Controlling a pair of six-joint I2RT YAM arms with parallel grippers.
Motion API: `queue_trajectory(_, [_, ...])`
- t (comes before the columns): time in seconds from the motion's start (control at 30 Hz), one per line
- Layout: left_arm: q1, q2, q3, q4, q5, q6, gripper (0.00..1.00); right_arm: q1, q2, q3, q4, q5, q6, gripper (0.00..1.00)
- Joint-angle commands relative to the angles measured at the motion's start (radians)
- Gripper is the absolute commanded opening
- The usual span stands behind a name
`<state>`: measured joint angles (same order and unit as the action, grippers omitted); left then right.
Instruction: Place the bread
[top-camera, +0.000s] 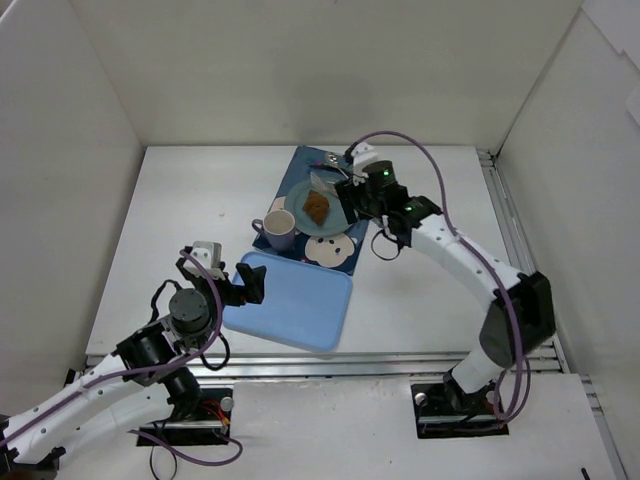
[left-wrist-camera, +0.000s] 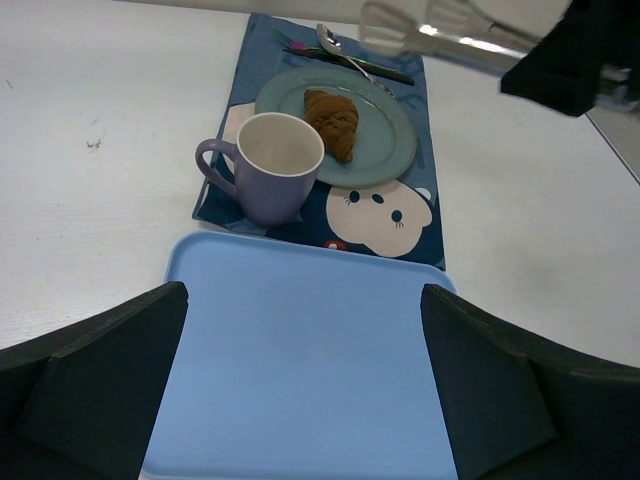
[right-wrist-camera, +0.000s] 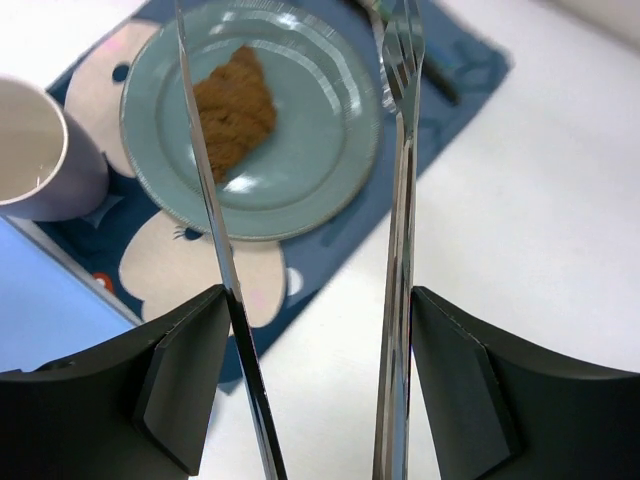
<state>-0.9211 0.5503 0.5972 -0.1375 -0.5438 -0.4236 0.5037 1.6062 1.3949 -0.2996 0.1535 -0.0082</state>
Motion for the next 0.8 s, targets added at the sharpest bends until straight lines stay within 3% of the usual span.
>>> queue_trajectory(0.0, [0.001,-0.006,0.018,0.044,-0.001,-0.003,0.99,-0.071,-0.181,-0.037,0.07,-0.08,-0.091,0.67])
queue_trajectory(0.17, [0.001,0.003,0.019,0.047,0.015,-0.006,0.99,-0.22,-0.275,-0.143,0.082,-0.143,-0.239,0.67])
queue_trajectory(0.33, [-0.008,-0.003,0.035,0.032,0.071,-0.009,0.99,-0.394,-0.319,-0.155,0.085,-0.357,-0.347,0.63])
queue_trajectory(0.43, [-0.009,-0.022,0.03,0.035,0.087,-0.01,0.99,-0.432,-0.321,-0.168,0.086,-0.488,-0.474,0.64])
queue_trajectory(0.6, [-0.009,-0.046,0.027,0.029,0.067,-0.007,0.99,-0.467,-0.33,-0.255,0.063,-0.558,-0.696,0.65])
queue_trajectory(0.77, [-0.009,-0.023,0.03,0.041,0.091,-0.006,0.98,-0.654,-0.319,-0.345,-0.082,-0.681,-0.872,0.64])
